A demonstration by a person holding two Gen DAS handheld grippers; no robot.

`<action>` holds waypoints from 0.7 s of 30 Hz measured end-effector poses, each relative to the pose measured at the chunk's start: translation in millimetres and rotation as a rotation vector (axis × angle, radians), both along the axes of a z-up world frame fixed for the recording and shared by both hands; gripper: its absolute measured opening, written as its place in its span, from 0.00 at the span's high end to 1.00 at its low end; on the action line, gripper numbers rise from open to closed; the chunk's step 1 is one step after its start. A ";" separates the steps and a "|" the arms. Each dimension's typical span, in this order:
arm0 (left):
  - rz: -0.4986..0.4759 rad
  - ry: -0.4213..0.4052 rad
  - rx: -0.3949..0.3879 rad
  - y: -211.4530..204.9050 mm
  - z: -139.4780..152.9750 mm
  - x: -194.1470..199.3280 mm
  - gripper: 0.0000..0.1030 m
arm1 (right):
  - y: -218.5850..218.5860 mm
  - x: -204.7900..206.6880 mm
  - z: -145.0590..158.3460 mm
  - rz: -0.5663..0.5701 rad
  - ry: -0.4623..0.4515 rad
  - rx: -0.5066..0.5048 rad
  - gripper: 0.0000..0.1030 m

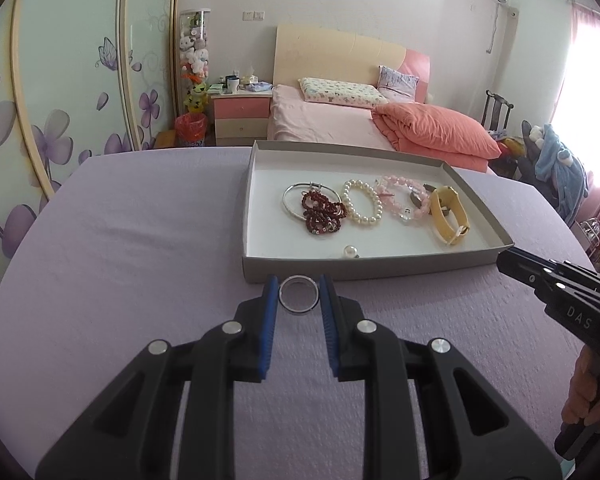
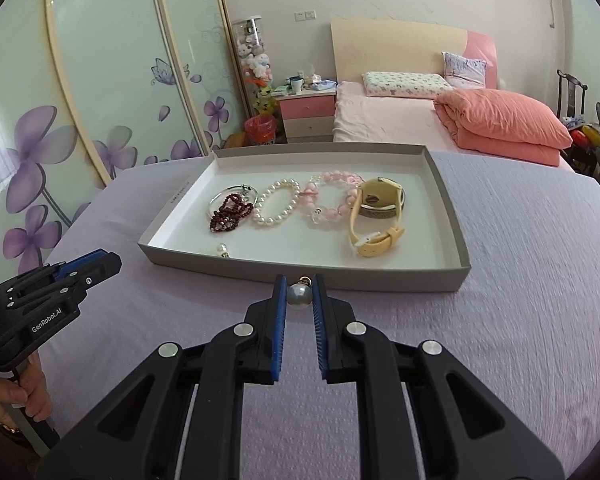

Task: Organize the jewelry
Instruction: 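Carry the silver ring and pearl over the tray with both tools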

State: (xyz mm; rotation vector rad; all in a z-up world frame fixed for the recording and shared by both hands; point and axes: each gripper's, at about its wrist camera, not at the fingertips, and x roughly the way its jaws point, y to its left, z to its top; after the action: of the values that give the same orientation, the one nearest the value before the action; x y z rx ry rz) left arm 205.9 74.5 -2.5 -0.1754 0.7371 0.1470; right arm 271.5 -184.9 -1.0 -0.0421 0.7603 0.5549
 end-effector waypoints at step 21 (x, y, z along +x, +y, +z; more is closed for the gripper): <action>0.004 0.007 -0.016 1.9 -1.0 11.1 0.79 | -10.4 25.5 11.0 -0.069 -0.034 0.016 0.87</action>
State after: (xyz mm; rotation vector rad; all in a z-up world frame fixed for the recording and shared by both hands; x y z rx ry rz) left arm 217.0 76.5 -3.5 -0.1913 0.7452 0.1459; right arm 297.0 -195.3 9.9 -0.0108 0.7215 0.4937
